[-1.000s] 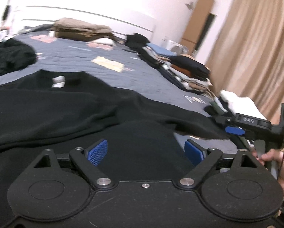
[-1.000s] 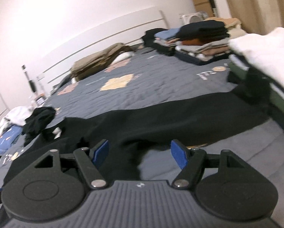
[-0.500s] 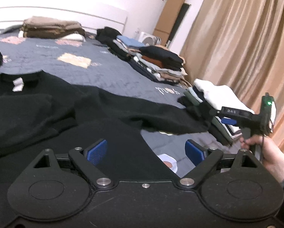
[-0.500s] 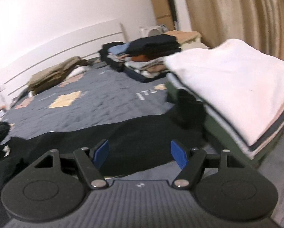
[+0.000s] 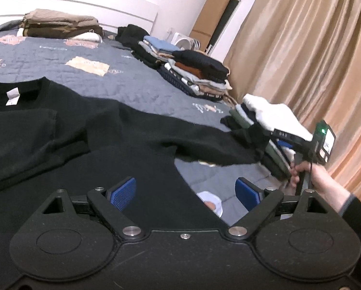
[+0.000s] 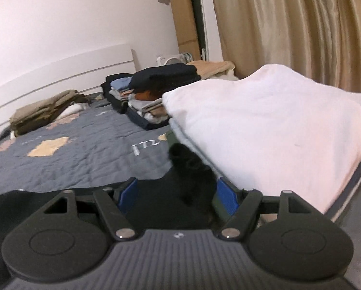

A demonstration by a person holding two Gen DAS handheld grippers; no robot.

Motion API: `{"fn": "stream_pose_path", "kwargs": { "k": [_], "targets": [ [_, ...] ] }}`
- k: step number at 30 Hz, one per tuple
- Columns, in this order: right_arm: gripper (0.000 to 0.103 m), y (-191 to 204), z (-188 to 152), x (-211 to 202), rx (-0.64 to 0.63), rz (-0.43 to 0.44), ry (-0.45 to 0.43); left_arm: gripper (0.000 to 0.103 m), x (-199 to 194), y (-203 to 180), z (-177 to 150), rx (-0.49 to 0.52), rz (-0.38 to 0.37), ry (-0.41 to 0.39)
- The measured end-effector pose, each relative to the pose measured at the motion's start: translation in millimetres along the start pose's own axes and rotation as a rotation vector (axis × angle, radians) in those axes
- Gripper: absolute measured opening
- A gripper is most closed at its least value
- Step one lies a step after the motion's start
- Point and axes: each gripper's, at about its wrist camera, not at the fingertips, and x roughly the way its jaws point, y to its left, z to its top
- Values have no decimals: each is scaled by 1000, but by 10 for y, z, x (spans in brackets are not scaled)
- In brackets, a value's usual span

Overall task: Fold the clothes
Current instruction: 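Grasp the outstretched black sleeve cuff with the right tool, then pull the held sleeve across the sweatshirt body with the right tool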

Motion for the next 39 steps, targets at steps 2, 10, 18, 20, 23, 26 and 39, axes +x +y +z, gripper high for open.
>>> {"fn": "stream_pose_path", "kwargs": {
  "k": [2,10,18,20,23,26,39],
  "targets": [
    [71,-52,-25,100,-4,-16,-3,89,22,11,-14,0,-1,6],
    [70,15,-85,363,-88,-36,-38,89,62,96,-48,-16,19,19],
    [30,52,-75,435,-93,-52,-2,89,35,126,-46,-21,30,11],
    [30,39,-101,452,-124,-69,-2,89,22,130,-42,-21,33,8],
    [29,45,-146,474,-153,-59,7,89,-7,138,-36,-22,33,3],
    [16,37,-144,467,-101,-29,24,89,-27,145,-19,-17,37,-4],
    [13,643,331,-120,198,344,-49,89,-345,184,150,-33,68,-82]
  ]
}}
